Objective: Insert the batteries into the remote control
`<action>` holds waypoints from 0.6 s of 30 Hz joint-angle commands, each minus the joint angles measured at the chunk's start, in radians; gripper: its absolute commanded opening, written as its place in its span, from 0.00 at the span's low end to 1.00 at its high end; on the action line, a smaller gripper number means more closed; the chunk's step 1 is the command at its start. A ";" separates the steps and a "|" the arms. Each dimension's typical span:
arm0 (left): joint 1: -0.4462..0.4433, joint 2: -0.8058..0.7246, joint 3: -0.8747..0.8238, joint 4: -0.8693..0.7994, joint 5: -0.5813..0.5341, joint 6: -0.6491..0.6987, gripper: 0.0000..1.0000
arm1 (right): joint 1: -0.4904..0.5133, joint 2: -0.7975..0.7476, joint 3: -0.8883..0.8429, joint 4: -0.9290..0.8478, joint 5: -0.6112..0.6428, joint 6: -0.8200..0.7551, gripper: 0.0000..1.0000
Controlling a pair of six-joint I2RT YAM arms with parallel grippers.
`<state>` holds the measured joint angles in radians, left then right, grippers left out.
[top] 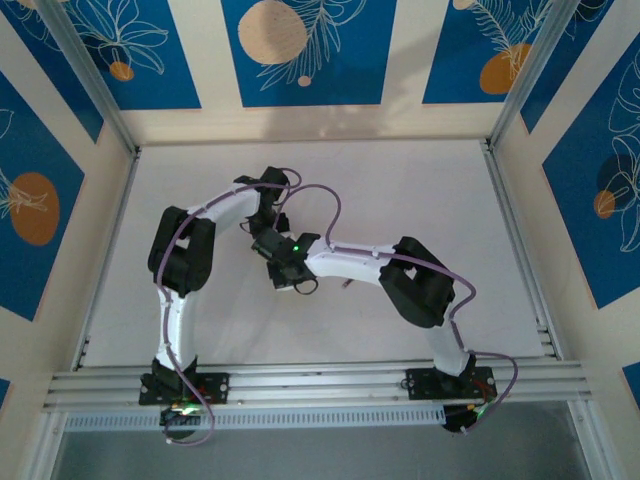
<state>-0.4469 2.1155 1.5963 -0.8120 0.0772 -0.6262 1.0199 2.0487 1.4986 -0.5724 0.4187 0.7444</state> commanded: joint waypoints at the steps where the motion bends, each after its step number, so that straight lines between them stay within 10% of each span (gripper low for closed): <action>1: -0.012 0.055 0.001 0.014 0.093 0.003 0.31 | 0.003 0.038 0.025 -0.034 0.019 -0.002 0.18; 18: -0.014 0.060 0.004 0.014 0.101 0.003 0.31 | 0.003 0.067 0.074 -0.148 0.112 0.016 0.15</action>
<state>-0.4469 2.1166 1.5978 -0.8127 0.0784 -0.6266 1.0256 2.0930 1.5570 -0.6224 0.4572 0.7448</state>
